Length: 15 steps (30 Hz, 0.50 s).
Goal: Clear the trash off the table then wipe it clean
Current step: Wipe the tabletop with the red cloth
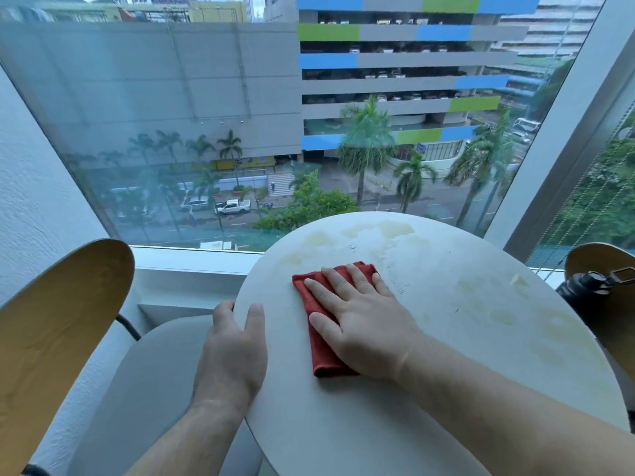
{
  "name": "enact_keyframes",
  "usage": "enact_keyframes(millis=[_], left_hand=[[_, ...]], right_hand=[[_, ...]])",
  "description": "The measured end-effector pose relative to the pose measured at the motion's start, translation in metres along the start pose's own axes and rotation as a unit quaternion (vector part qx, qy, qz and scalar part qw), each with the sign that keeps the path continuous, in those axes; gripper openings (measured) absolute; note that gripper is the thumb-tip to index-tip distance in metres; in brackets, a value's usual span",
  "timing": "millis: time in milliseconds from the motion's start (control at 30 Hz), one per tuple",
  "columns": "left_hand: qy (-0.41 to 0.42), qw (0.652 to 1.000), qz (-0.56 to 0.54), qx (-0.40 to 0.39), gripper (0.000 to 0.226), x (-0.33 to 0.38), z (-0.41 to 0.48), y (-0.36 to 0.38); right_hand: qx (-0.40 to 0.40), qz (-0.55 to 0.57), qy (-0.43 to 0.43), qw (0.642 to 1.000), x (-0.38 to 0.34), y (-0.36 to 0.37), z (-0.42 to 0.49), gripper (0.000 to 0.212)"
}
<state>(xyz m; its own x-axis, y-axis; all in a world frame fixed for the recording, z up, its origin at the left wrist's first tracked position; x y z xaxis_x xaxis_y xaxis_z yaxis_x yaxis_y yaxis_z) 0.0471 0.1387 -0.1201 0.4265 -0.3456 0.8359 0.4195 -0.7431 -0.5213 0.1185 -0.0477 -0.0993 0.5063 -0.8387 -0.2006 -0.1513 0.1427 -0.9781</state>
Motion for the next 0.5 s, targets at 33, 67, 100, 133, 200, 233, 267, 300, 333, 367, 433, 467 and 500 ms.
enact_keyframes(millis=[33,67,100,133,200,233,267,300,333,367,433,467,500], left_hand=[[-0.001,1.0,-0.008,-0.002,0.035,0.002,0.0,-0.001],[-0.006,1.0,-0.013,-0.003,0.034,0.002,0.002,-0.001],[-0.009,1.0,-0.013,0.001,0.034,0.003,0.006,0.0],[-0.007,1.0,-0.014,0.003,0.035,0.005,0.008,0.0],[-0.004,1.0,0.001,-0.003,0.038,0.007,0.018,0.001],[0.001,1.0,0.017,-0.001,0.041,0.006,0.028,0.002],[0.015,0.999,0.043,-0.011,0.044,0.008,0.036,0.004],[0.021,0.997,0.064,-0.027,0.043,0.009,0.043,0.006],[0.017,0.995,0.085,-0.04,0.039,0.012,0.05,0.008],[0.019,0.993,0.113,-0.041,0.036,0.015,0.058,0.009],[0.007,0.993,0.108,-0.046,0.045,0.027,0.069,0.01],[-0.011,0.995,0.089,-0.043,0.05,0.032,0.074,0.01],[-0.024,0.995,0.087,-0.04,0.052,0.034,0.078,0.012]], right_hand=[[-0.002,-0.001,-0.005,1.0,0.0,0.0,-0.007,0.063],[-0.006,-0.002,-0.016,1.0,-0.002,0.001,-0.014,0.063],[-0.008,-0.004,-0.029,1.0,-0.006,0.002,-0.021,0.064],[-0.009,-0.006,-0.046,0.999,-0.013,0.003,-0.028,0.064],[-0.005,-0.009,-0.083,0.997,-0.028,0.006,-0.039,0.066],[-0.002,-0.007,-0.1,0.995,-0.036,0.008,-0.04,0.066],[0.0,-0.004,-0.113,0.994,-0.041,0.009,-0.038,0.066],[0.001,0.0,-0.121,0.993,-0.046,0.01,-0.033,0.066],[0.002,0.005,-0.126,0.992,-0.049,0.01,-0.026,0.066],[0.007,0.009,-0.129,0.992,-0.052,0.01,-0.018,0.065],[0.022,0.013,-0.13,0.991,-0.053,0.011,0.0,0.064],[0.028,0.013,-0.127,0.991,-0.053,0.011,0.01,0.064],[0.031,0.012,-0.12,0.992,-0.051,0.011,0.02,0.064]])
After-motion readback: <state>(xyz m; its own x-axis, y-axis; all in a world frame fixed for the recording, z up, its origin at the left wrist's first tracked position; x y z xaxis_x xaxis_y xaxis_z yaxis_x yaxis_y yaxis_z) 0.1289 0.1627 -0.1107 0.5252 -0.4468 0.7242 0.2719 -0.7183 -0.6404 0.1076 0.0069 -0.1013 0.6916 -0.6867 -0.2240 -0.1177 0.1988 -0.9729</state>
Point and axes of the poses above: each hand's wrist, its own z-axis towards the middle knuckle, its own y-axis out of the palm, x = y × z, the point moved 3 cm from there along z, towards the middle knuckle, and after that the axes turned 1 degree about z, right-handed, at the moved point
